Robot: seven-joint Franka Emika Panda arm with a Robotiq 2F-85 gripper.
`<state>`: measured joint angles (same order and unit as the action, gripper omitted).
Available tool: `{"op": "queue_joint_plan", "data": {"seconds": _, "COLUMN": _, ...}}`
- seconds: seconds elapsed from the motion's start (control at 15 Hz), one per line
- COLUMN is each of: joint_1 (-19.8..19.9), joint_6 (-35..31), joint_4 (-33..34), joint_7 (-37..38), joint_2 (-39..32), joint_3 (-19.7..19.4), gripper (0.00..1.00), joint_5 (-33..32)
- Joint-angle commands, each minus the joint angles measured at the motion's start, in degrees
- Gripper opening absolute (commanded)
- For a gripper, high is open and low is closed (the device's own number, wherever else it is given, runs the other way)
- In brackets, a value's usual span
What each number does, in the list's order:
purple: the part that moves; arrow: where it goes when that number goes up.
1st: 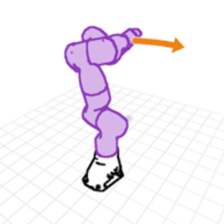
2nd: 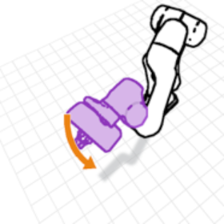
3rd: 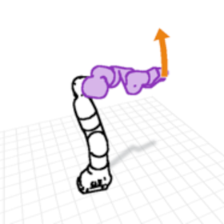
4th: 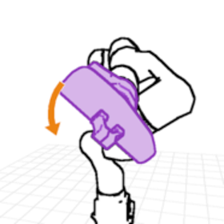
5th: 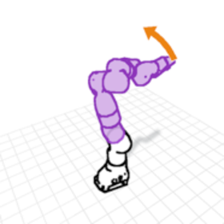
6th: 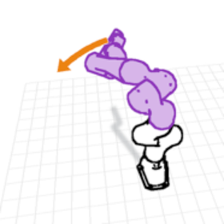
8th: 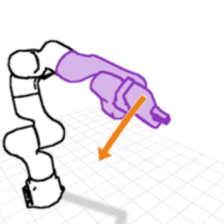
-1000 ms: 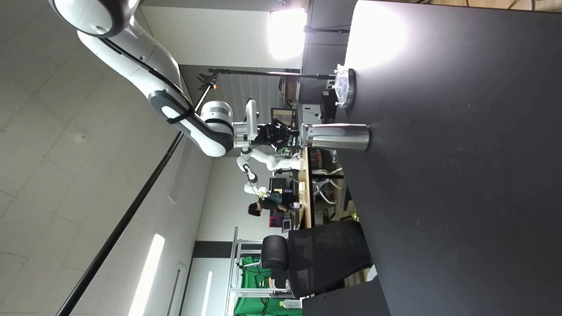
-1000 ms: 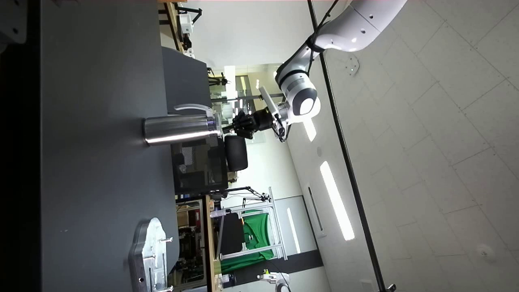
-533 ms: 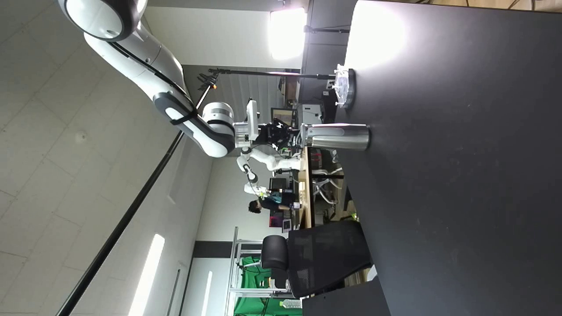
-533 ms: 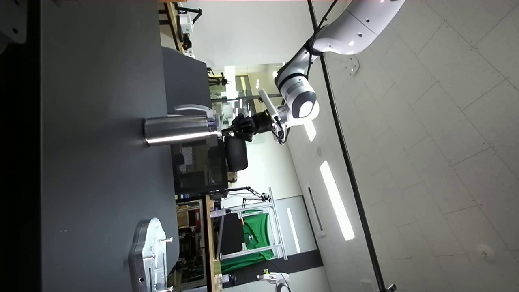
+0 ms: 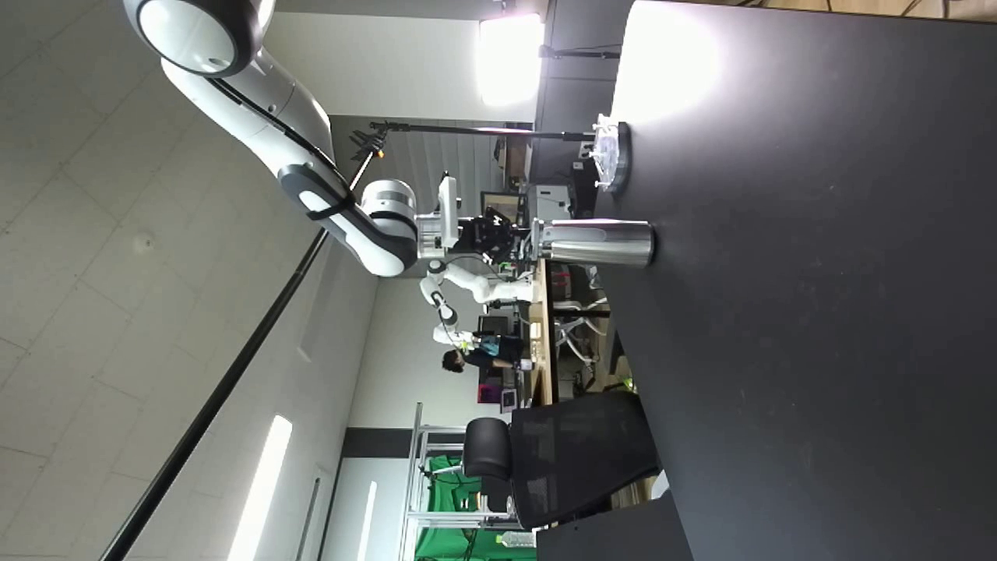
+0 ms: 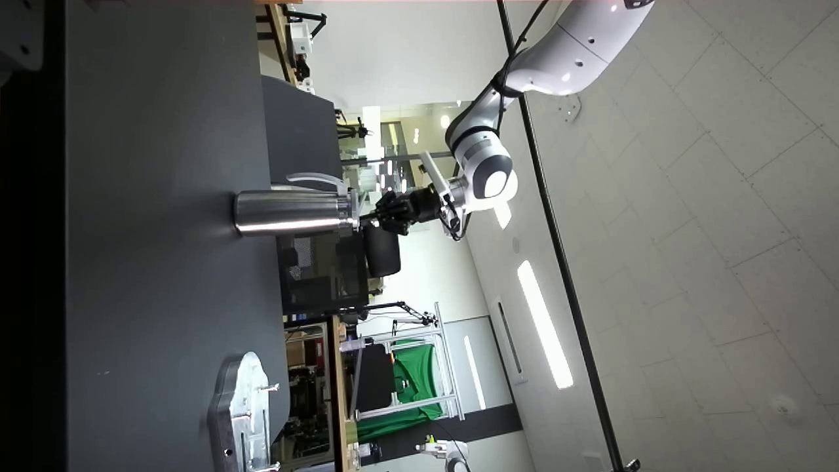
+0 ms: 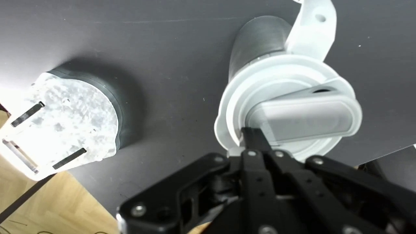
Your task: Press the nozzle to open the drinking hole of the bottle
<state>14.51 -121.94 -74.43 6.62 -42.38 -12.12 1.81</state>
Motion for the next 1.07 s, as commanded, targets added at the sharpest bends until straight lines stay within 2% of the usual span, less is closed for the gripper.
{"op": "queue_joint_plan", "data": {"seconds": 0.0, "joint_1": 1.87, "joint_6": 3.49, "joint_4": 3.67, "joint_7": 0.87, "joint_2": -1.29, "joint_3": 1.94, "gripper": 0.0, "joint_5": 2.83}}
{"op": "queue_joint_plan", "data": {"seconds": 0.33, "joint_1": 2.94, "joint_6": 5.56, "joint_4": 4.72, "joint_7": 0.64, "joint_2": -0.14, "joint_3": 3.24, "gripper": 0.0, "joint_5": 6.55}}
{"op": "queue_joint_plan", "data": {"seconds": 0.6, "joint_1": 2.97, "joint_6": 6.14, "joint_4": 5.52, "joint_7": 0.99, "joint_2": 0.61, "joint_3": 2.78, "gripper": 0.0, "joint_5": 6.63}}
{"op": "queue_joint_plan", "data": {"seconds": 0.67, "joint_1": 2.92, "joint_6": 6.08, "joint_4": 5.61, "joint_7": 1.3, "joint_2": 0.8, "joint_3": 2.5, "gripper": 0.26, "joint_5": 6.3}}
{"op": "queue_joint_plan", "data": {"seconds": 0.73, "joint_1": 2.92, "joint_6": 6.11, "joint_4": 5.62, "joint_7": 1.1, "joint_2": 1.06, "joint_3": 2.39, "gripper": 0.27, "joint_5": 6.01}}
{"op": "queue_joint_plan", "data": {"seconds": 1.0, "joint_1": 2.37, "joint_6": 5.27, "joint_4": 5.01, "joint_7": 1.16, "joint_2": 1.94, "joint_3": 1.32, "gripper": 0.54, "joint_5": 5.76}}
